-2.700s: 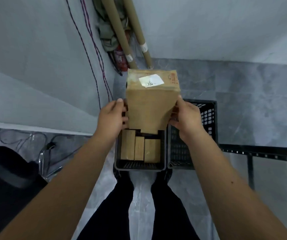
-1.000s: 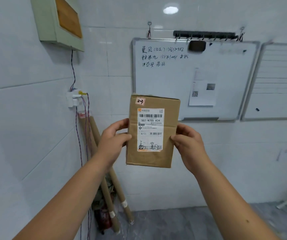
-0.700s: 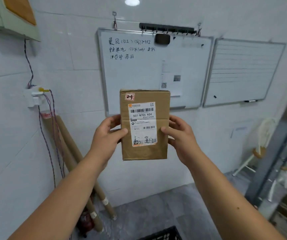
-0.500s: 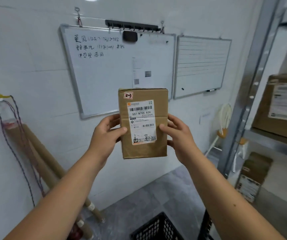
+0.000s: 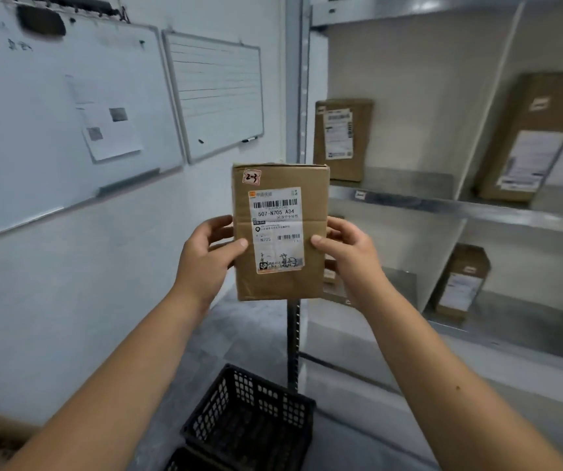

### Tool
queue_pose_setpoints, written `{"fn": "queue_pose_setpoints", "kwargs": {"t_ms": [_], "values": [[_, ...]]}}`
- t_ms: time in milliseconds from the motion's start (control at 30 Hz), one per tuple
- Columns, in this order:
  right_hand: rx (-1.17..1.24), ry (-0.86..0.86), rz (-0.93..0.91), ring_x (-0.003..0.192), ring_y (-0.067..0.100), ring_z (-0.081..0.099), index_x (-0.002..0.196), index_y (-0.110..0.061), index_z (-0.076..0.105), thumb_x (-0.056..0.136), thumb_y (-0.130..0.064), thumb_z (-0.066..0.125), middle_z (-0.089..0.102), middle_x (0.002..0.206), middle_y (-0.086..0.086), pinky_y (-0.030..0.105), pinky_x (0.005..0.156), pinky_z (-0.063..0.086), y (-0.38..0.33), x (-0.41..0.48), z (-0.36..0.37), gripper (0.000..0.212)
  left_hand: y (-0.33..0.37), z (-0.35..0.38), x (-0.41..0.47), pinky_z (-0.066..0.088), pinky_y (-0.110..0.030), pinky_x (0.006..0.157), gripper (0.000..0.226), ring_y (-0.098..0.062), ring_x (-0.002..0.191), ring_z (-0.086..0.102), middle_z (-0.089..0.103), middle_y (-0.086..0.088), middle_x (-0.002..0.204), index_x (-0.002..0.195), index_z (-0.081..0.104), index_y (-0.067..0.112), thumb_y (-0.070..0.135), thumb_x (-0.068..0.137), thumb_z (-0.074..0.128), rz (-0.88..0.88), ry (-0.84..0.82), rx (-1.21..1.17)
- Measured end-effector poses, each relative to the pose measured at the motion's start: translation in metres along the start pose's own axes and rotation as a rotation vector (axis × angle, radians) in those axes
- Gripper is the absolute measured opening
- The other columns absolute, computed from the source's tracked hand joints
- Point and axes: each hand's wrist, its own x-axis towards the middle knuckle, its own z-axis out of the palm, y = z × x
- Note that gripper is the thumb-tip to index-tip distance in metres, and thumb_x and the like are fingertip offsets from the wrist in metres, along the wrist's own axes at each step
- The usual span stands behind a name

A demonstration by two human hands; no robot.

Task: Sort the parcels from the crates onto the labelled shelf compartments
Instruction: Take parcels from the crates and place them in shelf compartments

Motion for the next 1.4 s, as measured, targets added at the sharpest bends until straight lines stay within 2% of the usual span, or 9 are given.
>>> {"fn": "queue_pose_setpoints", "kwargs": {"t_ms": [300, 400, 500, 633, 867, 967, 1133, 1300, 1400], "values": [[-0.064, 0.317, -0.052, 0.096, 0.023, 0.072, 0.112, -0.017, 0.071, 0.088, -0.006, 0.073, 0.075, 0.105, 0.007, 0.032, 0.071, 0.059, -0.032, -0.085, -0.142, 0.027, 0.011, 0.136, -0.04, 0.059, -0.048, 0.1, 0.029, -0.021, 0.112, 0.072, 0.078, 0.0, 0.114, 0.12, 0.071, 0.019, 0.018, 0.091, 0.075, 0.013, -0.309, -0.043], [-0.075, 0.398, -0.064, 0.098, 0.027, 0.073, 0.117, -0.012, 0.07, 0.078, -0.016, 0.075, 0.075, 0.112, 0.014, 0.041, 0.08, 0.063, -0.045, -0.112, -0.191, 0.04, 0.018, 0.189, -0.057, 0.059, -0.048, 0.1, 0.03, -0.022, 0.112, 0.073, 0.078, -0.002, 0.115, 0.121, 0.071, 0.018, 0.014, 0.092, 0.075, 0.006, -0.383, -0.073], [-0.095, 0.477, -0.081, 0.091, 0.021, 0.074, 0.118, -0.007, 0.069, 0.075, -0.019, 0.073, 0.077, 0.103, 0.009, 0.038, 0.076, 0.06, -0.061, -0.143, -0.245, 0.045, 0.024, 0.247, -0.081, 0.059, -0.049, 0.1, 0.027, -0.023, 0.111, 0.073, 0.078, -0.003, 0.114, 0.12, 0.071, 0.016, 0.01, 0.095, 0.073, -0.002, -0.459, -0.076], [-0.189, 0.588, -0.085, 0.083, 0.016, 0.072, 0.11, -0.008, 0.069, 0.085, -0.008, 0.074, 0.076, 0.088, 0.0, 0.042, 0.078, 0.059, -0.082, -0.194, -0.321, 0.025, 0.037, 0.329, -0.123, 0.059, -0.051, 0.099, 0.029, -0.026, 0.108, 0.073, 0.078, -0.005, 0.11, 0.115, 0.071, 0.015, 0.021, 0.087, 0.076, 0.0, -0.546, -0.077], [-0.395, 0.784, -0.09, 0.095, 0.031, 0.074, 0.101, -0.02, 0.069, 0.074, -0.026, 0.072, 0.077, 0.098, 0.006, 0.043, 0.072, 0.064, -0.108, -0.291, -0.453, 0.028, 0.051, 0.471, -0.212, 0.06, -0.047, 0.095, 0.023, -0.027, 0.105, 0.073, 0.077, -0.006, 0.106, 0.106, 0.071, 0.019, 0.023, 0.085, 0.078, 0.027, -0.732, -0.095], [-0.443, 0.859, -0.077, 0.095, 0.025, 0.073, 0.098, -0.023, 0.069, 0.074, -0.025, 0.072, 0.076, 0.097, -0.001, 0.036, 0.07, 0.062, -0.119, -0.336, -0.498, 0.024, 0.052, 0.528, -0.252, 0.06, -0.035, 0.088, 0.017, -0.027, 0.105, 0.073, 0.076, -0.008, 0.106, 0.106, 0.069, 0.015, 0.006, 0.093, 0.073, 0.004, -0.81, -0.122], [-0.58, 0.971, -0.02, 0.099, 0.017, 0.073, 0.103, -0.029, 0.067, 0.076, -0.032, 0.073, 0.076, 0.102, -0.007, 0.048, 0.083, 0.064, -0.137, -0.398, -0.558, 0.028, 0.058, 0.603, -0.31, 0.059, -0.024, 0.074, 0.016, -0.019, 0.096, 0.074, 0.077, -0.002, 0.101, 0.105, 0.069, 0.016, 0.004, 0.095, 0.07, -0.019, -0.939, -0.13], [-0.6, 1.086, 0.01, 0.098, 0.015, 0.074, 0.1, -0.033, 0.066, 0.077, -0.03, 0.073, 0.075, 0.102, -0.01, 0.049, 0.082, 0.064, -0.144, -0.437, -0.607, 0.025, 0.059, 0.663, -0.347, 0.06, -0.035, 0.087, 0.017, -0.018, 0.1, 0.075, 0.078, -0.001, 0.105, 0.108, 0.07, 0.017, 0.009, 0.093, 0.074, 0.005, -1.034, -0.122], [-0.56, 1.115, 0.025, 0.1, 0.017, 0.074, 0.105, -0.027, 0.067, 0.084, -0.018, 0.074, 0.075, 0.106, -0.007, 0.05, 0.083, 0.065, -0.143, -0.447, -0.636, 0.024, 0.056, 0.695, -0.363, 0.058, -0.027, 0.082, 0.018, -0.011, 0.096, 0.074, 0.078, 0.0, 0.104, 0.108, 0.071, 0.015, 0.007, 0.092, 0.074, 0.013, -1.05, -0.11]]}}
